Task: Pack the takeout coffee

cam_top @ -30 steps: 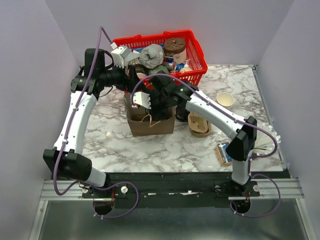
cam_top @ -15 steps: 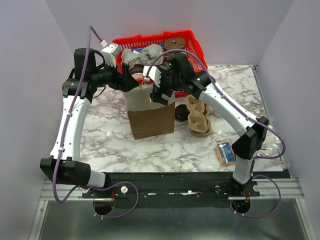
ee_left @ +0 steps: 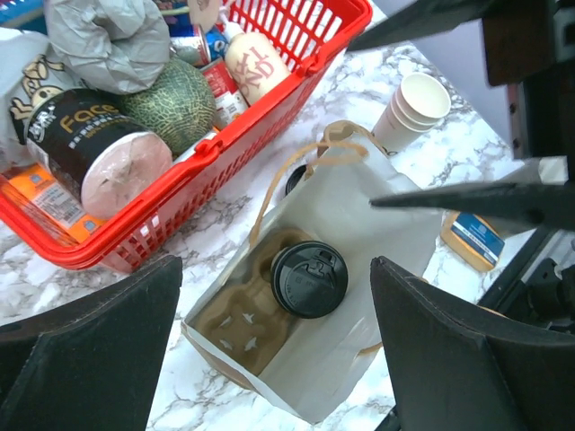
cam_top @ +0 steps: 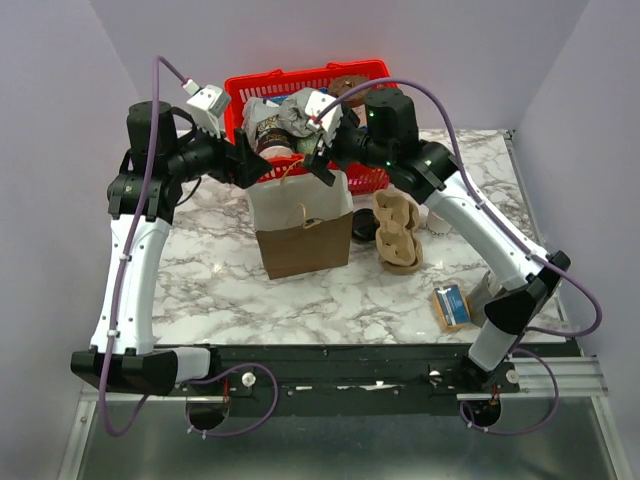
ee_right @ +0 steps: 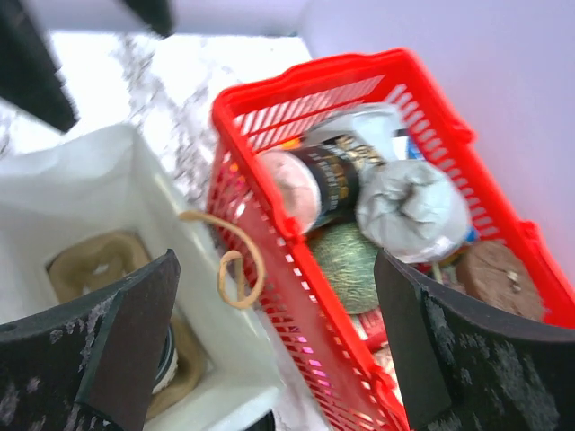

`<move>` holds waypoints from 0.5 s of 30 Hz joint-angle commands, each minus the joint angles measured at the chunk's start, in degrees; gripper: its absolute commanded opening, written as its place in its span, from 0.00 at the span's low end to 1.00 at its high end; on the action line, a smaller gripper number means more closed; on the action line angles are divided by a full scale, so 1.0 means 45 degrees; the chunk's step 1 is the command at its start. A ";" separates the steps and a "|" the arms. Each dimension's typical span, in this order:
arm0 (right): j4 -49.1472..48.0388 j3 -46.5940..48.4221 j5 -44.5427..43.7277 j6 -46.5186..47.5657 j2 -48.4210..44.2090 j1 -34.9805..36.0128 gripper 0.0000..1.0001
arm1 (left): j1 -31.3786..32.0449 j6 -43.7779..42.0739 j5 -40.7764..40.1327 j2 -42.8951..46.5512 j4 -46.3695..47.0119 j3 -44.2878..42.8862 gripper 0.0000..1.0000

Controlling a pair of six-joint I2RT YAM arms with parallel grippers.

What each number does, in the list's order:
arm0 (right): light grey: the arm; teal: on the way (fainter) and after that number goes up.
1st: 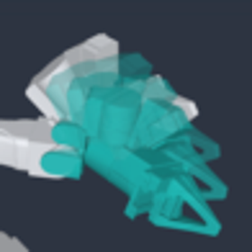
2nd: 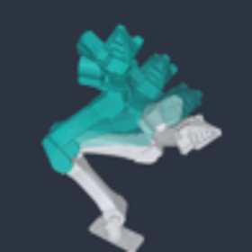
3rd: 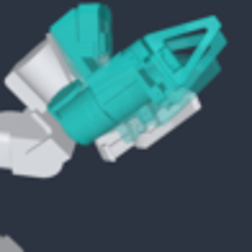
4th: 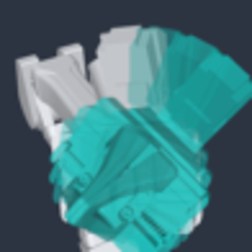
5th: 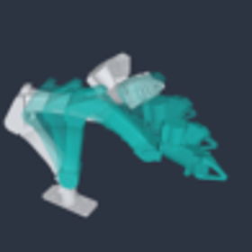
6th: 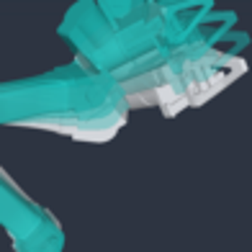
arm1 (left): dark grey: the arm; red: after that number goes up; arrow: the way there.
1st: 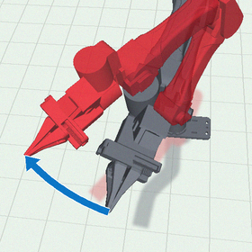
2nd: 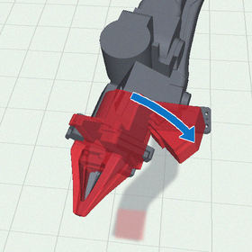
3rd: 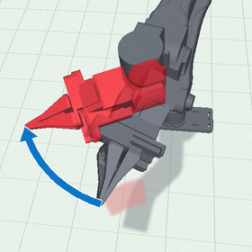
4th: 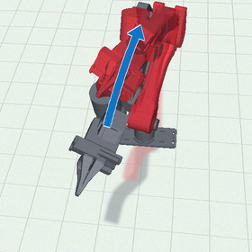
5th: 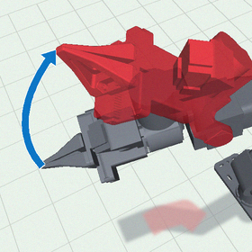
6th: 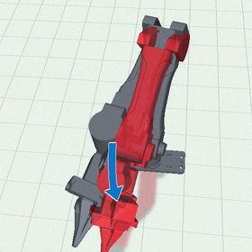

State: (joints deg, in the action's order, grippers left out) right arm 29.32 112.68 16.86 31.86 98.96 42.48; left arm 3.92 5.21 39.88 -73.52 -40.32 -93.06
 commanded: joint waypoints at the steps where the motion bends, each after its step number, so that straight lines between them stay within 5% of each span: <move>1: -0.0232 0.0799 -0.2161 -0.1045 -0.1461 0.0052 0.97 | -0.0071 -0.0551 -0.0872 0.0496 0.0131 0.0094 0.94; 6: 0.3634 0.0430 -0.4581 -0.0768 -0.2905 -0.0590 0.95 | -0.0071 -0.1021 -0.1166 0.1023 0.0228 0.0054 0.94; 15: 0.8167 -0.4080 -0.5000 -0.0714 -0.7632 -0.5198 0.74 | 0.0027 -0.0515 0.0082 0.1552 0.1457 -0.0396 0.93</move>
State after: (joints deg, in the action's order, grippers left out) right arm 51.70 99.81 -4.23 28.01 69.63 24.86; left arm 3.86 1.63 36.67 -67.57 -38.39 -93.30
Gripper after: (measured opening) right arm 0.773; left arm 0.936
